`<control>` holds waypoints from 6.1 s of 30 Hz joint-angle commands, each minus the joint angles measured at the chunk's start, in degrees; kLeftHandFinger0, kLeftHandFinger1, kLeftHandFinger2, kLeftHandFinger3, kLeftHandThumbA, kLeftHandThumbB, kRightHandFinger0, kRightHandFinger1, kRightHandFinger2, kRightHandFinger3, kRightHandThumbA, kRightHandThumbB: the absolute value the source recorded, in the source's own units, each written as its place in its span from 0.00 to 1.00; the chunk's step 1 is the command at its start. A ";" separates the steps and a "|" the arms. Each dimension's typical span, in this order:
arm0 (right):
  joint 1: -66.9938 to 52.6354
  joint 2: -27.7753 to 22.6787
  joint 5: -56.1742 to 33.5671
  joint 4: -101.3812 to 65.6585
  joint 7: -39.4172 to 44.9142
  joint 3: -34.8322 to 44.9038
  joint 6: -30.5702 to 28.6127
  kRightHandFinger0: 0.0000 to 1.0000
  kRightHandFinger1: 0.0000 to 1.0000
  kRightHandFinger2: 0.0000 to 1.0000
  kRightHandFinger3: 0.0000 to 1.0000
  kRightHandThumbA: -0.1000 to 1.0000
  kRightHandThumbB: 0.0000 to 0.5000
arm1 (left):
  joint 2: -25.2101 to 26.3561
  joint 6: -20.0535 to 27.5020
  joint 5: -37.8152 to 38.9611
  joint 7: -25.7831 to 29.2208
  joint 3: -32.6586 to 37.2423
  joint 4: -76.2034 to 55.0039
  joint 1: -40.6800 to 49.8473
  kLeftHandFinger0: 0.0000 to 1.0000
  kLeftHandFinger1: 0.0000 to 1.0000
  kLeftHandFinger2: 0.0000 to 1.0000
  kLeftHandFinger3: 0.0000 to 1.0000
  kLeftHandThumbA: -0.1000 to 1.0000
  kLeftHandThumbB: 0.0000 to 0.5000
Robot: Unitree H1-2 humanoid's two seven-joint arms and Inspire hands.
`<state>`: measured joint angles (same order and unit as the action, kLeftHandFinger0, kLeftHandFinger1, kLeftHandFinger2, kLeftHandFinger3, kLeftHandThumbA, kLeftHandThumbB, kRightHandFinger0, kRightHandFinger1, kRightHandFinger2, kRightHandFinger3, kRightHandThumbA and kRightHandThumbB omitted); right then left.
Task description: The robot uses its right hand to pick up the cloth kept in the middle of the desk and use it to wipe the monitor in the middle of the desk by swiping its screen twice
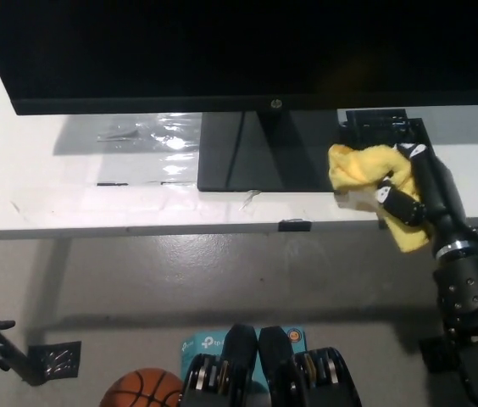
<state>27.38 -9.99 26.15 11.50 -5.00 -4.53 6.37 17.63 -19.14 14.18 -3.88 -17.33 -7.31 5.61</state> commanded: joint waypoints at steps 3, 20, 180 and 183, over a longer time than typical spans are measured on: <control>3.36 1.38 -4.78 -3.34 -4.01 7.36 1.39 0.00 0.19 0.42 0.11 0.00 0.32 | 0.61 3.04 -0.71 -0.56 -0.16 -0.86 1.17 0.33 0.33 0.53 0.69 0.12 0.34; 15.04 -0.41 -0.46 -2.27 -18.83 19.89 1.44 0.00 0.00 0.33 0.22 0.00 0.02 | 0.81 2.71 -0.44 -0.32 -0.63 -1.01 1.70 0.32 0.33 0.52 0.68 0.06 0.40; 40.57 15.63 47.79 14.50 10.55 -11.93 20.56 0.00 0.00 0.28 0.30 0.00 0.24 | -0.97 5.21 -0.94 -1.73 2.41 -0.31 5.20 0.35 0.36 0.52 0.67 0.03 0.45; 38.90 15.08 46.85 12.47 10.44 -12.32 20.56 0.00 0.00 0.29 0.34 0.00 0.24 | -1.08 4.27 -0.19 -1.73 2.10 -0.77 5.30 0.37 0.37 0.52 0.69 0.03 0.45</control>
<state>62.94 4.38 73.44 27.64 5.57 -15.93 27.23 15.80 -16.32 13.95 -4.76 -15.06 -7.29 10.70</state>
